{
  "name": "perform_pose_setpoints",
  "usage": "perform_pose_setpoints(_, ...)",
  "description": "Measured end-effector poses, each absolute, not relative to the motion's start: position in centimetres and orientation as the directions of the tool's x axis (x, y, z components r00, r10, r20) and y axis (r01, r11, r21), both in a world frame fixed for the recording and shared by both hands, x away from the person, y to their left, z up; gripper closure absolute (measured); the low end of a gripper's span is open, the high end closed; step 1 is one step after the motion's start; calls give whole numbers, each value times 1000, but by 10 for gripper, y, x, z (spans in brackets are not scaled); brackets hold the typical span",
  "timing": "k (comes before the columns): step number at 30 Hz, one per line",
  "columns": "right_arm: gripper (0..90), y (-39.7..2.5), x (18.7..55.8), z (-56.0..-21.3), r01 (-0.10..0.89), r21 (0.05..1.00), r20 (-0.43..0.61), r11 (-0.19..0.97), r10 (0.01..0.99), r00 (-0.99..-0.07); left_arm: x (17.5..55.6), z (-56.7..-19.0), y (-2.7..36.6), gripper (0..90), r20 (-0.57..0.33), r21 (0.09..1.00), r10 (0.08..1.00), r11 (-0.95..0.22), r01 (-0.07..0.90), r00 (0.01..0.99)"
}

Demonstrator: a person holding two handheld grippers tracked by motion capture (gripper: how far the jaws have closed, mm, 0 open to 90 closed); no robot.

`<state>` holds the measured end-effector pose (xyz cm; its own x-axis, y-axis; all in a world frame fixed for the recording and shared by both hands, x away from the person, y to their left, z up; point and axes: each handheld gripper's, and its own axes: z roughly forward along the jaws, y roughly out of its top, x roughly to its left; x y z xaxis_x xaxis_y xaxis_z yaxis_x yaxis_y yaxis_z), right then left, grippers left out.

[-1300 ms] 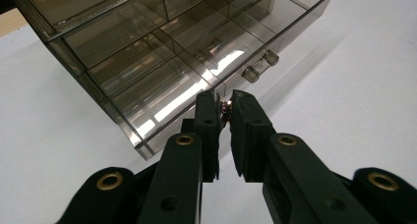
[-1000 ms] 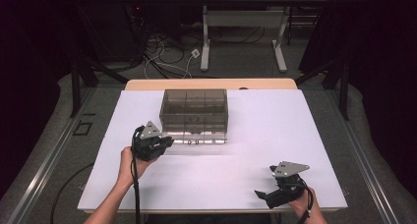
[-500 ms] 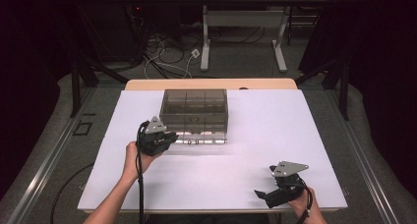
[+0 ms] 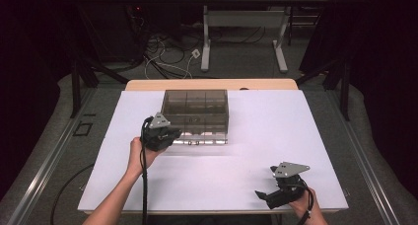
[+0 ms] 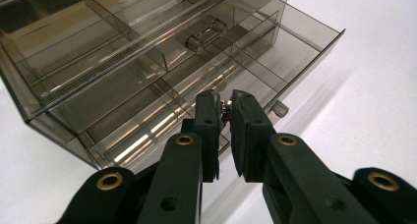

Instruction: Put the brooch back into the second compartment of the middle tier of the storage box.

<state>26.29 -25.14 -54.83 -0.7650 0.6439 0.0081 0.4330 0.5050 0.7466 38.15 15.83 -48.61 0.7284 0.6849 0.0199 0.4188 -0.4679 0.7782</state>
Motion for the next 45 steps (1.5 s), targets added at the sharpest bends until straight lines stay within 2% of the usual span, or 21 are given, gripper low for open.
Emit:
perform_pose_setpoints(24, 0, -251, 262, -548, 424, 755, 1, 500, 645, -764, 397, -487, 131, 813, 34, 771, 648, -502, 393, 761)
perform_pose_setpoints(45, 1, -250, 263, -549, 428, 753, 7, 500, 644, -765, 410, -492, 122, 813, 14, 766, 656, -492, 414, 754)
